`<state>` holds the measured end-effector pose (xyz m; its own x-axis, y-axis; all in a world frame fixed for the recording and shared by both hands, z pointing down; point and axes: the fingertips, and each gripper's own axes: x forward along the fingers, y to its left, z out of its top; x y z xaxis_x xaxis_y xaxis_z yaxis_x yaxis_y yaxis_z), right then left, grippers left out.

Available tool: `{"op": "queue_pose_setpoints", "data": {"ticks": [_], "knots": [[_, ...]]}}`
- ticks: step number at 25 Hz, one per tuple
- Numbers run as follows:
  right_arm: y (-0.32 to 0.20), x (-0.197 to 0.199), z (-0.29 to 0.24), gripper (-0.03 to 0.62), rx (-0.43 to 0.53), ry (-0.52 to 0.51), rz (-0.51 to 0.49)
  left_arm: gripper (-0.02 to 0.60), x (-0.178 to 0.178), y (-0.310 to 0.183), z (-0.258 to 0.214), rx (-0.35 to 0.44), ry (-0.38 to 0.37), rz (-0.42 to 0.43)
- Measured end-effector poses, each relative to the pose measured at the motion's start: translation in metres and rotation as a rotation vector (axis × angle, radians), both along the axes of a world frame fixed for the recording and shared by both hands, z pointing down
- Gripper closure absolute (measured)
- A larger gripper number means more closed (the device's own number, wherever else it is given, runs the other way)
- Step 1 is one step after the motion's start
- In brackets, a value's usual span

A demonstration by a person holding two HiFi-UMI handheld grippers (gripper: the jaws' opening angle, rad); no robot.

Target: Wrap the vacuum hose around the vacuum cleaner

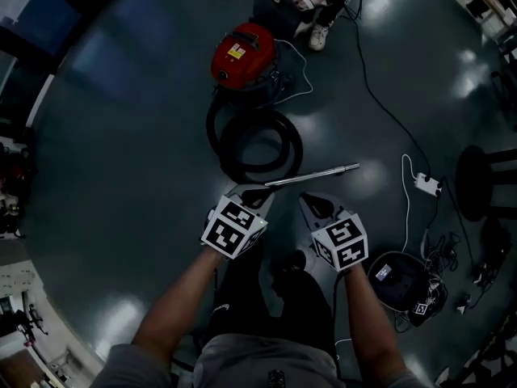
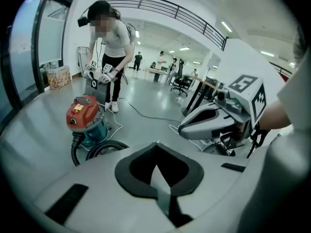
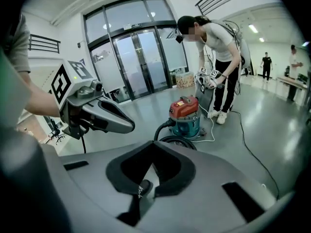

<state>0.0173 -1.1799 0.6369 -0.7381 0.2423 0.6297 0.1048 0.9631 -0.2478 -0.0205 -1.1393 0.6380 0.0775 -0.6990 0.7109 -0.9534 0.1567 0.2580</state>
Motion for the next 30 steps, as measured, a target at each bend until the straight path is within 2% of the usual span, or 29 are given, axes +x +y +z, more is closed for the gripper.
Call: {"op": "queue_pose_setpoints", "data": {"ticks": [8, 16, 21, 30], "knots": [[0.028, 0.021, -0.12, 0.589, 0.0, -0.084, 0.022, 0.575, 0.036, 0.011, -0.122, 0.116, 0.004, -0.033], [0.045, 0.06, -0.218, 0.589, 0.015, -0.211, 0.052, 0.575, 0.085, 0.022, -0.213, 0.234, -0.016, -0.09], [0.054, 0.08, -0.269, 0.589, 0.029, -0.301, 0.058, 0.575, 0.105, 0.029, -0.267, 0.312, -0.067, -0.116], [0.063, 0.094, -0.355, 0.589, 0.04, -0.483, 0.045, 0.575, 0.117, 0.033, -0.341, 0.416, -0.184, -0.122]]}}
